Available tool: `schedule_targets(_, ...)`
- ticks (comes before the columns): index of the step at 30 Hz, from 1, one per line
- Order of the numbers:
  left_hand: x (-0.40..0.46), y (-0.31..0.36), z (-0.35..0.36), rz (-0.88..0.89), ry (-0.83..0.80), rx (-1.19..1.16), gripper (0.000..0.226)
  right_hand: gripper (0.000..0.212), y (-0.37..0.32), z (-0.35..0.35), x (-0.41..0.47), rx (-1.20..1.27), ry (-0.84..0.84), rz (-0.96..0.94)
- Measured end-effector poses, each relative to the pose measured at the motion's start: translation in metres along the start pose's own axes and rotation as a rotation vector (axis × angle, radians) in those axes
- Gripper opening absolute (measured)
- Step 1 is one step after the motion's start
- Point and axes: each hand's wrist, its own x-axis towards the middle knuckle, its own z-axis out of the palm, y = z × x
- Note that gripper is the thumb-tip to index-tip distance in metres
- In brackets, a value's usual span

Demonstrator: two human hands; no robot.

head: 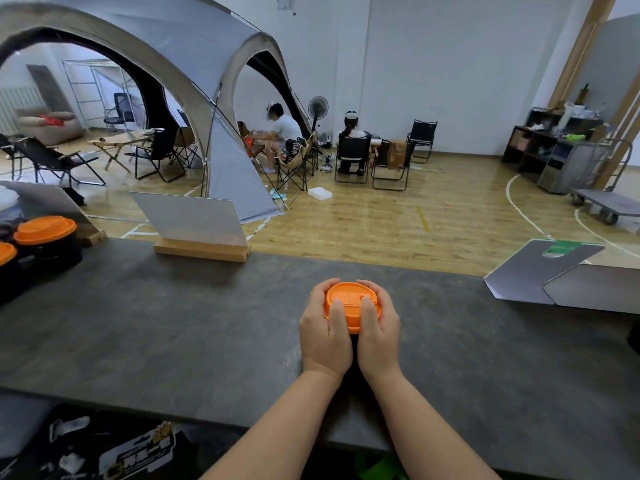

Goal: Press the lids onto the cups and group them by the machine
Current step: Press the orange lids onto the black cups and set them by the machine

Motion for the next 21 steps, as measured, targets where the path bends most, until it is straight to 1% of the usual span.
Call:
schedule_targets(2, 0.0, 0.001, -0.001, -0.045, 0.013, -0.017, 0.048, 0.041, 0.0, 0.0, -0.001, 0.014, 0.017, 0.0)
schedule_targets(3, -0.001, 0.0, -0.001, -0.067, 0.038, -0.024, 0.049, 0.042, -0.001, 0.001, -0.001, 0.019, 0.022, -0.003)
schedule_targets(5, -0.003, 0.0, -0.007, -0.095, 0.082, 0.007, 0.047, 0.036, -0.004, 0.006, 0.0, 0.014, 0.009, -0.005)
schedule_targets(6, -0.005, 0.0, -0.013, -0.119, 0.089, 0.007, 0.043, 0.032, -0.006, 0.012, 0.001, 0.011, -0.007, -0.002)
schedule_targets(8, -0.006, -0.002, -0.031, -0.171, 0.093, -0.09, 0.032, 0.03, -0.014, 0.03, -0.001, 0.016, -0.037, -0.004)
schedule_targets(9, -0.003, -0.004, -0.044, -0.186, 0.098, -0.148, 0.03, 0.03, -0.018, 0.043, -0.003, 0.024, -0.056, -0.001)
schedule_targets(12, 0.012, -0.008, -0.097, -0.207, 0.098, -0.233, 0.029, 0.037, -0.029, 0.09, -0.014, 0.076, -0.182, 0.034)
schedule_targets(15, 0.029, -0.013, -0.159, -0.21, 0.094, -0.204, 0.032, 0.045, -0.035, 0.142, -0.029, 0.118, -0.336, 0.081)
schedule_targets(18, 0.047, -0.027, -0.229, -0.19, 0.161, -0.102, 0.036, 0.053, -0.038, 0.205, -0.048, 0.127, -0.491, 0.132)
schedule_targets(21, 0.063, -0.041, -0.295, -0.201, 0.238, -0.104, 0.036, 0.05, -0.035, 0.273, -0.069, 0.11, -0.567, 0.16)
